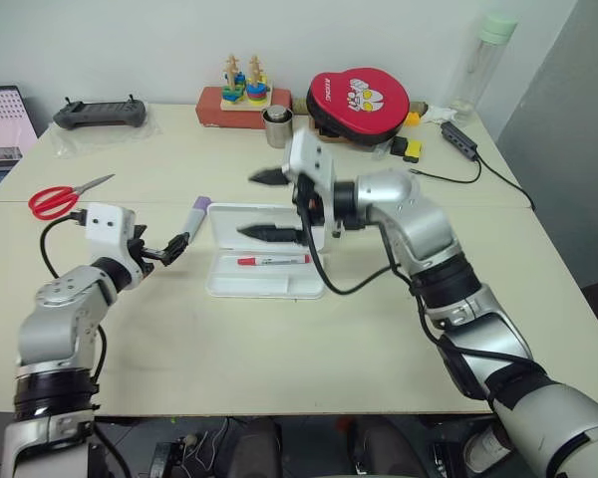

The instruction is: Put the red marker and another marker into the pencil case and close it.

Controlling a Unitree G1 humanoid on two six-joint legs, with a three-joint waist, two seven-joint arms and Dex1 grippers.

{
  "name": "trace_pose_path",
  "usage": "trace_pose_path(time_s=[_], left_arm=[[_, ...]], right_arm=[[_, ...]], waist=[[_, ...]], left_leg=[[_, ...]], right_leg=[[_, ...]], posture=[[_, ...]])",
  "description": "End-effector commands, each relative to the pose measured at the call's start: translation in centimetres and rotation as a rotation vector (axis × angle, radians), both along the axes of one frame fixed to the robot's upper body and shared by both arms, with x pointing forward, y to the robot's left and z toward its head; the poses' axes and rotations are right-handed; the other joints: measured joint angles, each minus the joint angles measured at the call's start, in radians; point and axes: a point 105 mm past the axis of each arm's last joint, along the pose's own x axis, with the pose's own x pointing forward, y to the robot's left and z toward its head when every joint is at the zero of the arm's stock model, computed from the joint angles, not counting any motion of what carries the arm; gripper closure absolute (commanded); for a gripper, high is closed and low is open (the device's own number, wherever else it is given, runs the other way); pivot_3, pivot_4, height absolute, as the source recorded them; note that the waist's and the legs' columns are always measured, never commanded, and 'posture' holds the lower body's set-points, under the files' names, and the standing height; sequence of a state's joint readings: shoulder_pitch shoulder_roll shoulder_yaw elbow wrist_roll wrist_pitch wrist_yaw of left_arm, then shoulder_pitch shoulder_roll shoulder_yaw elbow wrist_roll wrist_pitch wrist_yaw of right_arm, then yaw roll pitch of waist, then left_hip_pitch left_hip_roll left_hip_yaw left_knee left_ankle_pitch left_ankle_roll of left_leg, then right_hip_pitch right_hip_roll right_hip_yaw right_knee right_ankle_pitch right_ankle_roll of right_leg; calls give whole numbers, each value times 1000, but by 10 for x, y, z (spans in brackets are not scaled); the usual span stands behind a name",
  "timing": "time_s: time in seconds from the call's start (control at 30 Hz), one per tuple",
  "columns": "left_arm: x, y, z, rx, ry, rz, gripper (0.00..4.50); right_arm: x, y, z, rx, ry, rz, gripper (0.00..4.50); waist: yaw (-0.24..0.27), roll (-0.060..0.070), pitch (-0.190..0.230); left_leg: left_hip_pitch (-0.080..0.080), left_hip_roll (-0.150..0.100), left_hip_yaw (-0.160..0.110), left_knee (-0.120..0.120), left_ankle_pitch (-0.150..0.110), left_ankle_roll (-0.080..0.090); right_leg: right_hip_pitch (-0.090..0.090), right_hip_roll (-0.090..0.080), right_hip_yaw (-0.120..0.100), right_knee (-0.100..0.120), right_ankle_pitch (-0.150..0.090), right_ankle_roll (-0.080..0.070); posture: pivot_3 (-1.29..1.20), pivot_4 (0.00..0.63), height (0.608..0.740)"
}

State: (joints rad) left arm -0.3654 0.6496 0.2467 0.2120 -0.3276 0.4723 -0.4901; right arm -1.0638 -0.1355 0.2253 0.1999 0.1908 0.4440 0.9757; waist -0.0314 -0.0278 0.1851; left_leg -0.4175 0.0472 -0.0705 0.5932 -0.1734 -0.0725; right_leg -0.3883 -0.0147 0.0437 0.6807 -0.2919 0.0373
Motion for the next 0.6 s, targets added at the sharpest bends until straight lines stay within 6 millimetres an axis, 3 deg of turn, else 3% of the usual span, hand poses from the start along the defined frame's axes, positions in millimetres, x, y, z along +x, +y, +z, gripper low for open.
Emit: trace_pose_path(time_s=[0.03,0.2,0.33,0.6], left_arm=[[15,-1,-6,38,12,24,0],[32,-9,-26,42,90,18,0],[43,-13,-25,34,90,18,0],[53,-19,-23,26,76,3,1468]], right_arm=[[-2,-8,24,74,-11,-57,16],[2,-17,26,84,-5,-124,16],[2,-20,24,87,0,-152,16],[7,-26,22,87,12,-195,0]], waist=[[1,0,0],[2,0,0],[3,0,0],[1,0,0]], left_leg=[[0,0,0,0,0,0],[-1,0,-1,0,0,0],[0,-1,-1,0,0,0],[0,-1,-1,1,0,0]], right_leg=[[0,0,0,0,0,0],[0,0,-1,0,0,0],[0,0,-1,1,0,0],[1,0,-1,1,0,1]], posture=[[0,150,740],[0,150,740],[0,150,740],[0,150,740]])
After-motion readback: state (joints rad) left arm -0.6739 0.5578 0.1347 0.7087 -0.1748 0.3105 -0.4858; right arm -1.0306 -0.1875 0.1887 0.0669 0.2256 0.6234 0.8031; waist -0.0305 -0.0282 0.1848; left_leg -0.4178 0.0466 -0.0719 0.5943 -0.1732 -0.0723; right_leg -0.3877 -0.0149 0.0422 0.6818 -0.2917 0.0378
